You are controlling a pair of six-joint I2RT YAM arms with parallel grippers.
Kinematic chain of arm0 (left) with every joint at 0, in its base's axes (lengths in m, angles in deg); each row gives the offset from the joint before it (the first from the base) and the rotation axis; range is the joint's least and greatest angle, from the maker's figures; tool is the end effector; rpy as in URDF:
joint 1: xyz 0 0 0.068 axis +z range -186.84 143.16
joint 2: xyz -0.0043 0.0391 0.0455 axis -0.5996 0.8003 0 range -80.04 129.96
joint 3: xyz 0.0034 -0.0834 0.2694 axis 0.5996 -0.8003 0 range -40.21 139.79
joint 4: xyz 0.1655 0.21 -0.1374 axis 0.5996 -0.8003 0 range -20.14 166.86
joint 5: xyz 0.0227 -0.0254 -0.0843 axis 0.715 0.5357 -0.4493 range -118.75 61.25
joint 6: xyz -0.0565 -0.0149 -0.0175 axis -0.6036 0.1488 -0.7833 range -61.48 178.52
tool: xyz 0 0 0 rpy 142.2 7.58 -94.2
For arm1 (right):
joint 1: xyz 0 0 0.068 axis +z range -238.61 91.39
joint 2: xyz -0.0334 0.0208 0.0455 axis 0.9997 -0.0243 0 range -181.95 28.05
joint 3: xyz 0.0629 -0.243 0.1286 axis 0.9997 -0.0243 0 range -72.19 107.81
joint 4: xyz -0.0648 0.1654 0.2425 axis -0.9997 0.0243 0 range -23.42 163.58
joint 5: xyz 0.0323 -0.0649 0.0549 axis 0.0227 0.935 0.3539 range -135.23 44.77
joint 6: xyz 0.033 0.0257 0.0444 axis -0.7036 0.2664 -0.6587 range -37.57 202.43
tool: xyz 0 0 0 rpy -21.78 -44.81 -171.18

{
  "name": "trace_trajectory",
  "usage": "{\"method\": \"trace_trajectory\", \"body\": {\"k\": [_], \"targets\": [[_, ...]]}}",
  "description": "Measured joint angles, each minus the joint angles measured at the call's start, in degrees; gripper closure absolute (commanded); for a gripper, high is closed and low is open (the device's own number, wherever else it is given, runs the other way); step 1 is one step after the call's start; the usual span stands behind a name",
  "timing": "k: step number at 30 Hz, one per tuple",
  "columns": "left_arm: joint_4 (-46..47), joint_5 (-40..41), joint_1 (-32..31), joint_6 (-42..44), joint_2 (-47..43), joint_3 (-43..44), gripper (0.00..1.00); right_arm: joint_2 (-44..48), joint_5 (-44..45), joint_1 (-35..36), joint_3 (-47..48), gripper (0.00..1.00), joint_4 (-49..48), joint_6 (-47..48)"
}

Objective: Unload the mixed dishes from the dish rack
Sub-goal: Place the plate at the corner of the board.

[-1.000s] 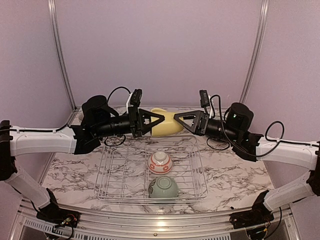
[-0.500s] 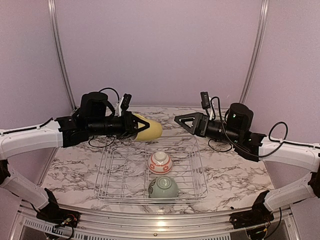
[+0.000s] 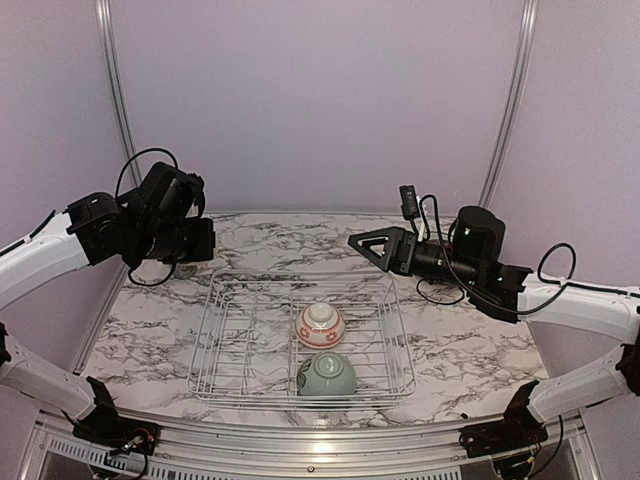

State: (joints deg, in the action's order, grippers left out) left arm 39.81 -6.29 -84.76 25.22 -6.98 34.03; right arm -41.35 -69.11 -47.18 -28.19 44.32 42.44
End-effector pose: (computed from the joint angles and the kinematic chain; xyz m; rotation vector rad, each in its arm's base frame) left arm 0.2271 -0.2255 0.3729 0.0574 2.1683 -0.3923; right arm 0.2305 0.2281 0.2945 -0.3803 1.7829 1.3902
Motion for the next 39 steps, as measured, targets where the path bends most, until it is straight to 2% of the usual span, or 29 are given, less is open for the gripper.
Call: {"method": "trace_trajectory", "body": {"k": [5,14,26,33,39], "targets": [[-9.6,8.3,1.0,0.5,0.0,0.3,1.00,-0.2,0.0,0.0,0.2,0.04,0.0,0.0],[-15.7,10.5,8.3,0.4,0.0,-0.1,1.00,-0.5,0.0,0.0,0.2,0.05,0.0,0.0],[-15.5,-0.5,17.9,4.4,0.4,-7.1,1.00,-0.5,0.0,0.0,0.2,0.05,0.0,0.0],[-12.0,-7.0,23.1,7.9,3.9,-9.5,1.00,-0.4,0.0,0.0,0.2,0.05,0.1,0.0],[-9.4,-9.4,26.6,9.7,8.1,-11.1,1.00,-0.3,0.0,0.0,0.2,0.05,0.4,0.0]]}}
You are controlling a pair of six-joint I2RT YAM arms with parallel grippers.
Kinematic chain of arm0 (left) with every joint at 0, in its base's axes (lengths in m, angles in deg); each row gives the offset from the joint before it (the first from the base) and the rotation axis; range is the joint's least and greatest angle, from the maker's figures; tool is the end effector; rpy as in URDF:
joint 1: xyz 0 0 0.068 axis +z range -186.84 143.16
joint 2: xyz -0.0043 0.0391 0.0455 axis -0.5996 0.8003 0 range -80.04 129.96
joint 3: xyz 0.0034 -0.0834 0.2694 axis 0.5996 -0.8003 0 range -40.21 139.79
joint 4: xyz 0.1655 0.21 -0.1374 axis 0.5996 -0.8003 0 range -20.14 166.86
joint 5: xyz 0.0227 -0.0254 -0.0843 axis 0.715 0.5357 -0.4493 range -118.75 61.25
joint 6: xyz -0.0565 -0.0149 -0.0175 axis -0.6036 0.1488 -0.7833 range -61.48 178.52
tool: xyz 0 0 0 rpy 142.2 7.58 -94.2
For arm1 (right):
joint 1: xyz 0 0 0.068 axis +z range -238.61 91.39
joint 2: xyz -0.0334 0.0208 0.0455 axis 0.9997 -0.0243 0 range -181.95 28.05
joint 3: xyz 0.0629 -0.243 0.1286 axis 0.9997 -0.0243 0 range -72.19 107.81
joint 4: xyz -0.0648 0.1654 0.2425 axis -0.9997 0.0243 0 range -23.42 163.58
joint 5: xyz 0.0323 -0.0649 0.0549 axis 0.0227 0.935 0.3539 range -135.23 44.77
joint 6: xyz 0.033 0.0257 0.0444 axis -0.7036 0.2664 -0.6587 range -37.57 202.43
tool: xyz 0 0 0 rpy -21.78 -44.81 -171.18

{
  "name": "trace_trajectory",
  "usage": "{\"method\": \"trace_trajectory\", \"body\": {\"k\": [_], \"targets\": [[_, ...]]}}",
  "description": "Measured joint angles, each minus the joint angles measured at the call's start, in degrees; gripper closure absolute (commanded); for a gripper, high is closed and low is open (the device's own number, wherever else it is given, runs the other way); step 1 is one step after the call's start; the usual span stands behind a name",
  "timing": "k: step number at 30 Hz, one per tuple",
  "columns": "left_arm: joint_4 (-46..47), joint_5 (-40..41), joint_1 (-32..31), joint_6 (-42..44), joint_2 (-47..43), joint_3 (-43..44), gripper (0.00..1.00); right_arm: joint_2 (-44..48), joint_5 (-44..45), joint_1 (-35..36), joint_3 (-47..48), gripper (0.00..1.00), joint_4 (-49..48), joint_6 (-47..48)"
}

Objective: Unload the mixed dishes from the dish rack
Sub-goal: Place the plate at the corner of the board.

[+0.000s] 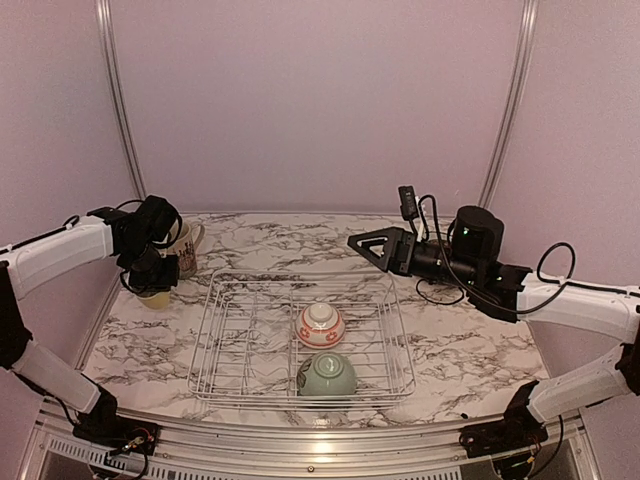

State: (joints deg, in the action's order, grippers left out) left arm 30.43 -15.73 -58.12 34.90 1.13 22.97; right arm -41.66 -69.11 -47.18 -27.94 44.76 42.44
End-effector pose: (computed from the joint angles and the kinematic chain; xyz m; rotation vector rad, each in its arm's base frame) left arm 0.3020 -0.1066 0.2455 -0.1225 2.6422 0.0498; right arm 0.2314 0.2289 0.2938 -0.3792 1.7926 1.3880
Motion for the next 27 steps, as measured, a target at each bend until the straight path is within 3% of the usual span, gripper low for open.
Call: {"method": "trace_trajectory", "body": {"k": [14,27], "targets": [[5.7,-2.0,3.1,0.9,6.3,-0.9,0.98,1.0,0.2,0.0,0.0,0.05,1.6,0.3],[8.0,-2.0,3.8,1.3,7.7,-2.4,0.81,1.4,0.5,0.0,0.0,0.05,2.4,0.9]]}}
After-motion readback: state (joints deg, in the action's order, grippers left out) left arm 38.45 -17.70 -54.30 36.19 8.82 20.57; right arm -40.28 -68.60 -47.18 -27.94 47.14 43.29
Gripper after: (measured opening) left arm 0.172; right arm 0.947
